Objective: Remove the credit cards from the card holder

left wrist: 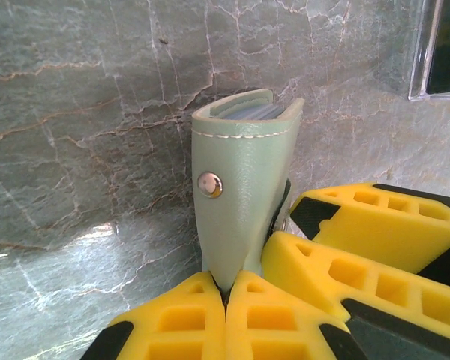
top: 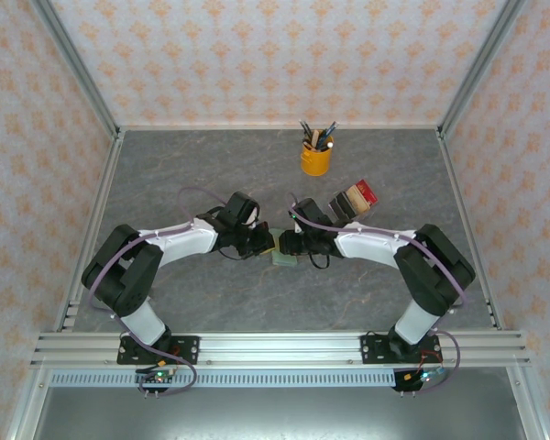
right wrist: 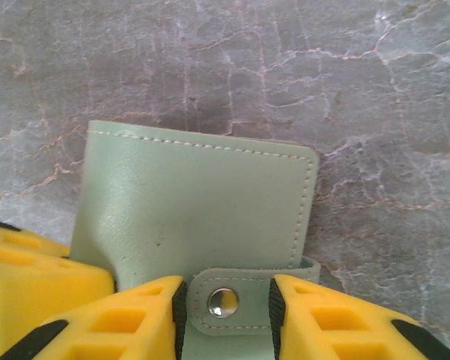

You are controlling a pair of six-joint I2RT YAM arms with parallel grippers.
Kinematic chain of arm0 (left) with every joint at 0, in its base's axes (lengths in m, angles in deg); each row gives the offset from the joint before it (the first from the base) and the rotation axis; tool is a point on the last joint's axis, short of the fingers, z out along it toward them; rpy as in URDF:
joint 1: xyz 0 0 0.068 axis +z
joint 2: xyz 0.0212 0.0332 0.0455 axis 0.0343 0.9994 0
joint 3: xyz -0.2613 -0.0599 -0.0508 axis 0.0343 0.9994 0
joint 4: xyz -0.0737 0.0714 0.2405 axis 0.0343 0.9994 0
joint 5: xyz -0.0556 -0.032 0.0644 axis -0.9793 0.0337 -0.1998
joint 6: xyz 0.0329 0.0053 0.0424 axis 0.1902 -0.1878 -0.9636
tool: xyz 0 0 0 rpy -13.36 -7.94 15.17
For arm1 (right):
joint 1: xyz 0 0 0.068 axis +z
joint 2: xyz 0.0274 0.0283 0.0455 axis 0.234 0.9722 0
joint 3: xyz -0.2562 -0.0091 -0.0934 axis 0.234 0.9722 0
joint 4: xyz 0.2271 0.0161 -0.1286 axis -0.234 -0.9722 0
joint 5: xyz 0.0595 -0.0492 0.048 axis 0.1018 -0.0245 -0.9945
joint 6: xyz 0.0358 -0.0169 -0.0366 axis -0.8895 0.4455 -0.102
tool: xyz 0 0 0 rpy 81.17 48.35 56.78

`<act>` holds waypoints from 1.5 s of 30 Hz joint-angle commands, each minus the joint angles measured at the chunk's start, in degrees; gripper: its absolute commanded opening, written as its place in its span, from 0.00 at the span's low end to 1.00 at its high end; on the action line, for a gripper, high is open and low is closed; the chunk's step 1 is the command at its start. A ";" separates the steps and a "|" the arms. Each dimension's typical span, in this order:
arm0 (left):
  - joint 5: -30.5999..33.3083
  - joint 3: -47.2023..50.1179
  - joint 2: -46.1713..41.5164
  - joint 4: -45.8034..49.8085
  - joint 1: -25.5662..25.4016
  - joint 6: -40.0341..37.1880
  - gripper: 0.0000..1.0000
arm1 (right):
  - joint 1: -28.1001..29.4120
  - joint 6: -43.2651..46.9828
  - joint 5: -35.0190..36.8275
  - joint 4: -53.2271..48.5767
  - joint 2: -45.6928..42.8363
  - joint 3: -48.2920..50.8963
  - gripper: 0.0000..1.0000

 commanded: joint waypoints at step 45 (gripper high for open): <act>3.46 -0.21 -1.79 7.02 2.57 -2.76 0.00 | -3.42 -5.91 17.32 -10.32 2.56 -1.79 0.00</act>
